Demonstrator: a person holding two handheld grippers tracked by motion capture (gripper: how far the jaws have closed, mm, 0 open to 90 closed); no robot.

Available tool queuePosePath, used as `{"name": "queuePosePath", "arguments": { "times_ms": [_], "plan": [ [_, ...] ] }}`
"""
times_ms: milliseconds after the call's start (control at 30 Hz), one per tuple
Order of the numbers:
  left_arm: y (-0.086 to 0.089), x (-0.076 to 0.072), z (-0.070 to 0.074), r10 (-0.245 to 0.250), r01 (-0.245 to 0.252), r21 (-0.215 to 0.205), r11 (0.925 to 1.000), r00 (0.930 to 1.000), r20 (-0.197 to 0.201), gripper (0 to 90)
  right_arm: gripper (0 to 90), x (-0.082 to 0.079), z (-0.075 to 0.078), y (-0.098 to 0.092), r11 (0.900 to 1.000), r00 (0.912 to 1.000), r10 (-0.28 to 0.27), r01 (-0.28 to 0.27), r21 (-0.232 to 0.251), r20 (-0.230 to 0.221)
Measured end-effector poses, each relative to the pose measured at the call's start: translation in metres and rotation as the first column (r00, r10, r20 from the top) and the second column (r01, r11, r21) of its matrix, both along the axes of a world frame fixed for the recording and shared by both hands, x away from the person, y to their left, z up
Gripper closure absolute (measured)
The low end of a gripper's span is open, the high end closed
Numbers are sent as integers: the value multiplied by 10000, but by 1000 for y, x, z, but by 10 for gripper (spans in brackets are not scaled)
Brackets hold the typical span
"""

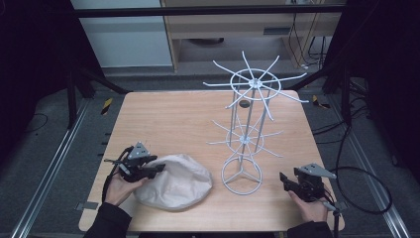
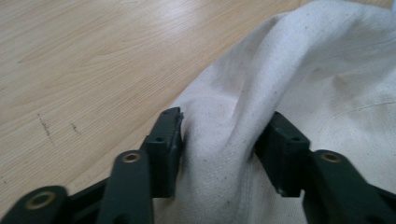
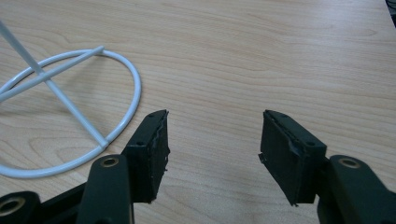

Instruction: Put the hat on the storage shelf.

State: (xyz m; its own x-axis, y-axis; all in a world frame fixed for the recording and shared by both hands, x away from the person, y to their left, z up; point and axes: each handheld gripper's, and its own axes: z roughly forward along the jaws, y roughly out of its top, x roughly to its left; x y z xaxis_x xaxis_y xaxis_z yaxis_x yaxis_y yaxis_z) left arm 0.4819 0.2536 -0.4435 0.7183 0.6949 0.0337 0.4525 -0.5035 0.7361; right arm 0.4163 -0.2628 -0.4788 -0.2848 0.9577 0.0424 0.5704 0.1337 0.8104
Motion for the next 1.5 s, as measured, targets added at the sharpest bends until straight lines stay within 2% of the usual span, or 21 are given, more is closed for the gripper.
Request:
{"name": "queuePosePath", "arguments": {
  "times_ms": [33, 133, 267, 333, 400, 433, 467, 533, 567, 733, 867, 1067, 1100, 1133, 1333, 1367, 1500],
  "plan": [
    [0, 0, 0, 27, -27, -15, 10000, 10000, -22, 619, 418, 0, 0, 0, 10000, 10000, 8, -8, 5, 7],
    [1, -1, 0, 122, -123, -46, 9999, 9998, -147, 719, 418, 0, 0, 0, 10000, 10000, 8, -8, 5, 8],
    [1, -3, 2, 211, -211, -9, 9998, 9995, -231, 791, 418, 0, 0, 0, 10000, 10000, 10, -10, 12, 10],
    [2, -5, 3, 251, -256, -141, 9996, 9992, -324, 825, 418, 0, 0, -1, 10000, 10000, 7, -7, 13, -11],
    [4, -6, 5, 307, -319, -302, 9990, 9987, -399, 831, 418, 0, 1, 0, 10000, 10000, -6, 7, 79, -49],
    [5, -9, 8, 387, -415, -576, 9975, 9981, -483, 840, 418, -1, 1, -1, 10000, 10000, 15, -15, 39, -26],
    [5, -9, 8, 387, -415, -576, 9975, 9981, -483, 842, 418, -1, 1, -1, 10000, 10000, 15, -15, 39, -26],
    [8, -13, 13, 462, -512, -991, 9938, 9976, -519, 848, 418, 0, 1, -2, 10000, 10000, 5, -5, 24, 14],
    [8, -13, 13, 462, -512, -991, 9938, 9976, -519, 849, 418, 0, 1, -2, 10000, 10000, 5, -5, 24, 14],
    [10, -20, 23, 606, -654, -1398, 9880, 9974, -385, 854, 418, -1, 1, -2, 10000, 10000, 29, -29, 19, 44],
    [14, -24, 30, 789, -813, -1782, 9806, 9967, -205, 855, 418, 0, 1, -2, 10000, 10000, 36, -36, 6, 56],
    [21, -30, 41, 1087, -1014, -2414, 9651, 9939, 173, 857, 418, -1, 1, -1, 10000, 10000, 11, -11, 13, 44],
    [23, -32, 44, 1173, -1068, -2653, 9582, 9928, 240, 857, 418, -1, 1, -2, 10000, 10000, 35, -35, -8, 70],
    [23, -32, 44, 1173, -1068, -2653, 9582, 9928, 240, 857, 418, -1, 1, -2, 10000, 10000, 35, -35, -8, 70],
    [28, -40, 59, 1580, -1218, -3517, 9282, 9845, 761, 857, 417, -1, 2, -1, 10000, 9999, 46, -47, 41, 151],
    [29, -42, 62, 1653, -1210, -3717, 9204, 9822, 897, 857, 417, -1, 2, -1, 9999, 9999, 53, -54, 98, 145],
    [32, -48, 72, 1851, -1120, -4230, 8992, 9733, 1357, 857, 417, -1, 2, -1, 9999, 9998, 59, -61, 84, 200]
  ]
}}
